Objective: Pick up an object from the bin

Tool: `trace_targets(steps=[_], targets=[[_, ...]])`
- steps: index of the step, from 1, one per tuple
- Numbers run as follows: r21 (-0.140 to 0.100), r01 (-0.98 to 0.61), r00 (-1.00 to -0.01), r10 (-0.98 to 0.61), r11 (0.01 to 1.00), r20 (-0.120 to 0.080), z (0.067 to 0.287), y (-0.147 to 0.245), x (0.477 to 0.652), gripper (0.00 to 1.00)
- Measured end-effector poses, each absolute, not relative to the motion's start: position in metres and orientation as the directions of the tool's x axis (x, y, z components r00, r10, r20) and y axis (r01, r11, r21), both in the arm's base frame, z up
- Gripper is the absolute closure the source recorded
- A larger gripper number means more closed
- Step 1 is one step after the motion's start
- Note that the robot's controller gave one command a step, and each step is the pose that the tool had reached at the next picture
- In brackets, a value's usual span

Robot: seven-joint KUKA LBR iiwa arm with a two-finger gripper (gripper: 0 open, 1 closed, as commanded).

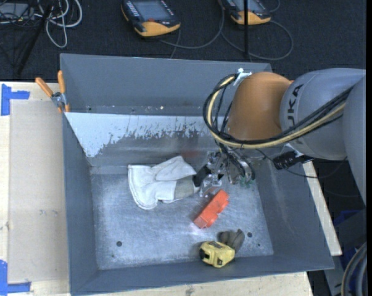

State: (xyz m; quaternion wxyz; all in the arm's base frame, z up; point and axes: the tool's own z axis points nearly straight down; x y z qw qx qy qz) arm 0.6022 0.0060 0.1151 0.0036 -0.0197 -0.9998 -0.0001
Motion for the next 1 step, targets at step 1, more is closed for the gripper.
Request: trace_targets(steps=[1], targets=[[0.002, 0.028, -1.000, 0.028, 1.000, -0.002, 0.1527, -0.0274, 0.5806, 1.00]])
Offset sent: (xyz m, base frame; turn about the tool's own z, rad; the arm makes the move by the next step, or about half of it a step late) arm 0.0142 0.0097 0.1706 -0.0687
